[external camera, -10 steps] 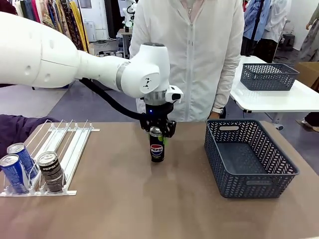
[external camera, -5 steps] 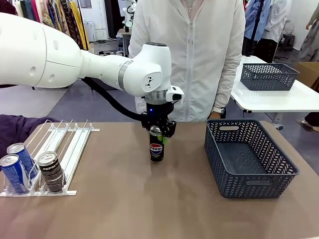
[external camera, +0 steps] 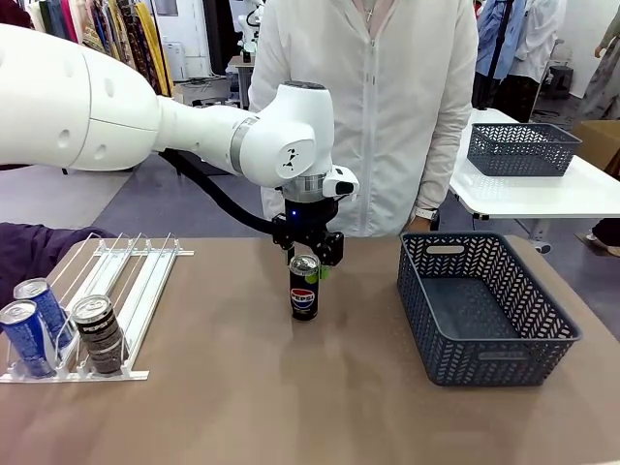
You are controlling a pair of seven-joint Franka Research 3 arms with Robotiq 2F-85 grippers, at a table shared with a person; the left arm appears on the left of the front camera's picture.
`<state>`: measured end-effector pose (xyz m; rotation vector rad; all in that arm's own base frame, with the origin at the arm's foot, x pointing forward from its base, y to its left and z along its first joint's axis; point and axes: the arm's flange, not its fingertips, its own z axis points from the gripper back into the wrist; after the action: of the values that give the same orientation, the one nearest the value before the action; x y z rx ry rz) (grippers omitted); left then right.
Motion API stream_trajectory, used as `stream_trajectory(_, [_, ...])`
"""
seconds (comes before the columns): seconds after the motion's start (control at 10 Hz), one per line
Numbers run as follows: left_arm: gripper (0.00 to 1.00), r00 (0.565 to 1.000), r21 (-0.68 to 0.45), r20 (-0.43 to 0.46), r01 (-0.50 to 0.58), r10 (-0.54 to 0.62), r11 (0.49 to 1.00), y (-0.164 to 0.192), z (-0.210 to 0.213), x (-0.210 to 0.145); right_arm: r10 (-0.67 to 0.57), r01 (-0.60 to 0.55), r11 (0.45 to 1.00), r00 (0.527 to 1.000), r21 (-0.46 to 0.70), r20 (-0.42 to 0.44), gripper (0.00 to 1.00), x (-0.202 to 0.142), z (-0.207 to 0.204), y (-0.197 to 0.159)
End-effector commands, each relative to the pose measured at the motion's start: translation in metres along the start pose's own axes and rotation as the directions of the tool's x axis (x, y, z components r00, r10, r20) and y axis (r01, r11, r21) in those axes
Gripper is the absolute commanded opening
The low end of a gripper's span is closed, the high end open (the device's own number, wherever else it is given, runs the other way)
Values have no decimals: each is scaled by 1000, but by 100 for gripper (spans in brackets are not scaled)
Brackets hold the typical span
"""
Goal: Retrieve and store the cans from the dispenser.
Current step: Pick up one can from the Automatic Can Dispenser and place it in the middle of the table.
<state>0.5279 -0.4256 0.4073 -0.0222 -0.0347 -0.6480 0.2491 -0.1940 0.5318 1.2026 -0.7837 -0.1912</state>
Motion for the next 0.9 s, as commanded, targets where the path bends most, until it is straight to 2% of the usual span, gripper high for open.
stream_trajectory(0.0, [100, 1000, 14, 14, 15, -15, 1000, 3, 5, -2, 15, -15, 1000, 1000, 22, 19, 100, 4, -2, 2])
stream_trajectory(0.2, [100, 999, 15, 50, -16, 15, 1000, 5, 11, -6, 15, -15, 1000, 1000, 22, 19, 100, 4, -2, 2])
stream_trajectory(0.4, [100, 983, 10, 154, -99, 96, 995, 14, 60, -32, 15, -15, 1000, 1000, 22, 19, 100, 4, -2, 2])
stream_trajectory(0.5, [100, 959, -2, 242, -153, 149, 988, 28, 110, -60, 15, -15, 1000, 1000, 22, 19, 100, 4, -2, 2])
stream_trajectory(0.7, [100, 932, -55, 302, -192, 199, 980, 63, 182, -121, 15, -15, 1000, 1000, 22, 19, 100, 4, -2, 2])
stream_trajectory(0.8, [100, 927, -192, 323, -133, 190, 972, 91, 203, -153, 15, -15, 1000, 1000, 22, 19, 100, 4, -2, 2])
